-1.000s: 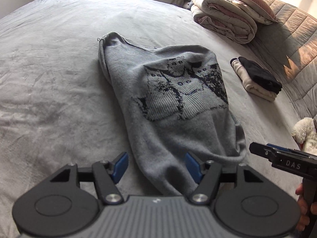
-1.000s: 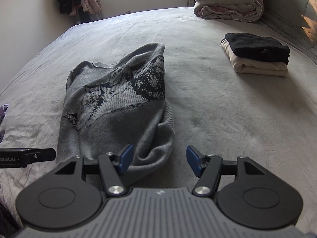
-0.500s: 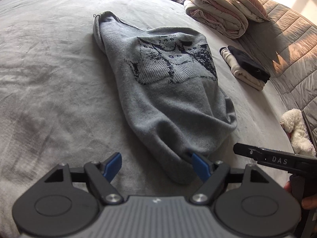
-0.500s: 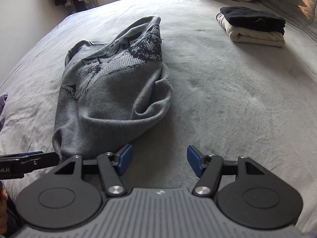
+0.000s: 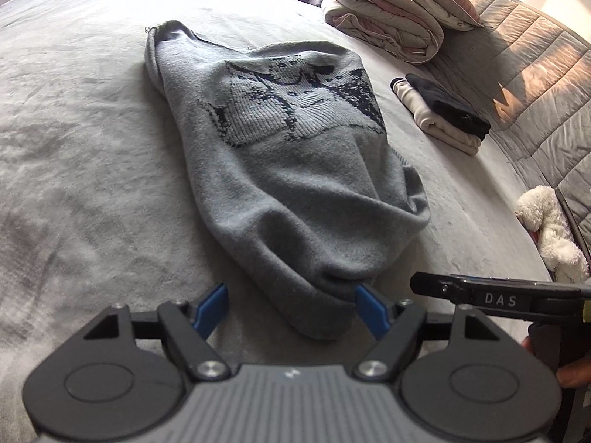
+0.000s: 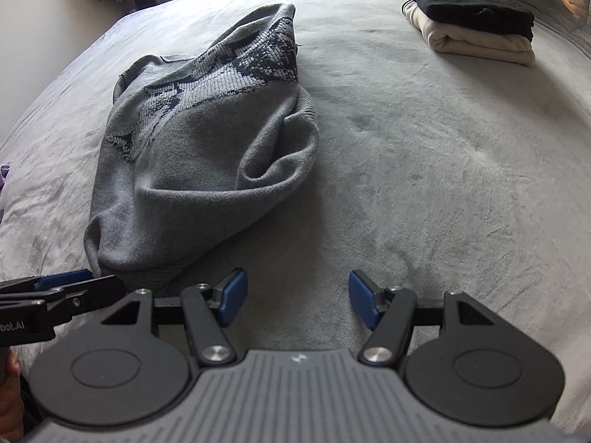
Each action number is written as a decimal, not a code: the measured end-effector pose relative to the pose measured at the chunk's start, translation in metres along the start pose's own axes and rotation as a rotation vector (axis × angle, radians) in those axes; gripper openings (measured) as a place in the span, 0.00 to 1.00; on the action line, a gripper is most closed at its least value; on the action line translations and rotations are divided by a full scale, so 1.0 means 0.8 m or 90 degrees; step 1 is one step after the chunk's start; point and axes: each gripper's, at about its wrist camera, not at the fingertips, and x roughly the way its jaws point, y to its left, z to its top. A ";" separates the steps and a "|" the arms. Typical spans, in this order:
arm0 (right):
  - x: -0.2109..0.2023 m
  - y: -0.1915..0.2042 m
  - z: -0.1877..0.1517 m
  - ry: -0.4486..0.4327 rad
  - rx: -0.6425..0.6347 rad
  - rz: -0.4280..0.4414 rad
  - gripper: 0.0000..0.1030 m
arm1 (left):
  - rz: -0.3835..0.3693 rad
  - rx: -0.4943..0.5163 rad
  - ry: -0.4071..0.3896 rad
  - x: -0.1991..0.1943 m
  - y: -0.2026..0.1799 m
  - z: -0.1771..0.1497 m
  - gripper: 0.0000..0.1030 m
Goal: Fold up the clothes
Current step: 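Grasp the sweater hem with the left gripper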
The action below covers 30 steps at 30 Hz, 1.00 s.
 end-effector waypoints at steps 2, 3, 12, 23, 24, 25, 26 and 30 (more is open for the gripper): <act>0.002 0.001 0.000 0.001 -0.001 -0.002 0.65 | 0.000 0.009 -0.002 0.004 -0.004 -0.001 0.65; 0.003 0.003 0.001 0.002 -0.003 -0.003 0.66 | 0.001 0.013 -0.004 0.006 -0.006 -0.001 0.60; 0.011 0.017 0.006 0.001 -0.024 -0.007 0.68 | -0.020 -0.004 -0.026 0.007 0.000 0.005 0.11; 0.015 0.016 0.019 -0.011 -0.018 0.000 0.68 | -0.012 -0.035 -0.110 -0.057 0.035 0.026 0.09; 0.014 0.015 0.021 -0.014 -0.017 0.001 0.68 | -0.011 -0.036 -0.116 -0.063 0.036 0.028 0.09; 0.014 0.014 0.023 -0.017 -0.015 0.002 0.68 | -0.011 -0.036 -0.122 -0.068 0.038 0.031 0.09; 0.013 0.013 0.026 -0.022 -0.015 0.003 0.68 | -0.010 -0.036 -0.128 -0.073 0.040 0.033 0.09; 0.011 0.014 0.043 -0.051 -0.025 0.004 0.68 | -0.003 -0.040 -0.147 -0.093 0.047 0.041 0.09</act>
